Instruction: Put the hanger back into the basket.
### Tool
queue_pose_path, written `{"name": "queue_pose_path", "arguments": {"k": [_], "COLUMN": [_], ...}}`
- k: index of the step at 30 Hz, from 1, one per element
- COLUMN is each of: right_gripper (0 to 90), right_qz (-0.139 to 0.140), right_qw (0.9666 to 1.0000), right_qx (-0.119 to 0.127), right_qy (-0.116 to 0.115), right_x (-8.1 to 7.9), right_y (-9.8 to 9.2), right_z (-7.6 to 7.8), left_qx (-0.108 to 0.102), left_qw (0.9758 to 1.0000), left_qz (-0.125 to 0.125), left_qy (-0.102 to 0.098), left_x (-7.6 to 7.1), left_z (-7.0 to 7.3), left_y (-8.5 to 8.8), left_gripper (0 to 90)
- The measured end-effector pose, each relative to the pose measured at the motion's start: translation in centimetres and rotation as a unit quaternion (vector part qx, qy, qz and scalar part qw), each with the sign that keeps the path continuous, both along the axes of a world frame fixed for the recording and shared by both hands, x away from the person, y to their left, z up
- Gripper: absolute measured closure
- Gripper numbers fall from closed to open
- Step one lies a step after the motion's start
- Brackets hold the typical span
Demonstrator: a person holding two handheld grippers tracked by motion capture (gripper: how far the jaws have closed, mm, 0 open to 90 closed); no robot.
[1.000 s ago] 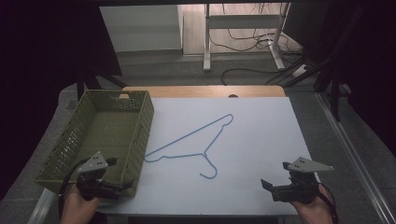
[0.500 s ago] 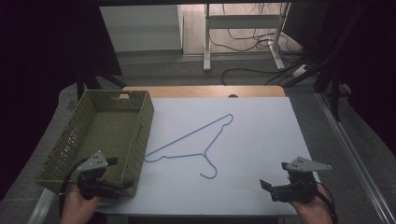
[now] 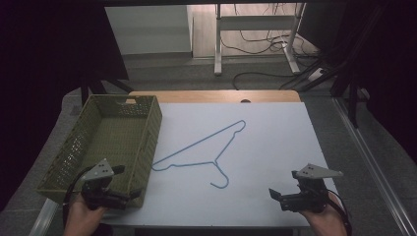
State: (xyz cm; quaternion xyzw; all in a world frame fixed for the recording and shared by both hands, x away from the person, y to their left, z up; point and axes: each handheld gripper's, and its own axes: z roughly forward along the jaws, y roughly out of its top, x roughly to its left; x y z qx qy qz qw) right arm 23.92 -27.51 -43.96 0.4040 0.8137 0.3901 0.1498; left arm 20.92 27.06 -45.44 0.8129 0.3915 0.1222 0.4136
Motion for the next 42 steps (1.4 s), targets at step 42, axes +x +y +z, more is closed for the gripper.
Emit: {"name": "queue_pose_path", "arguments": {"k": [42], "right_gripper": [0.0], "right_qz": [0.055], "right_qw": [0.9977], "right_qx": [-0.036], "right_qy": [0.012], "right_x": [3.6], "right_y": [7.2], "right_z": [-0.6], "left_qx": [-0.048], "left_qw": [0.996], "left_qz": [-0.074], "left_qy": [-0.013], "left_x": [2.5], "left_z": [1.8], "left_y": [-7.0], "left_gripper": [0.0]}}
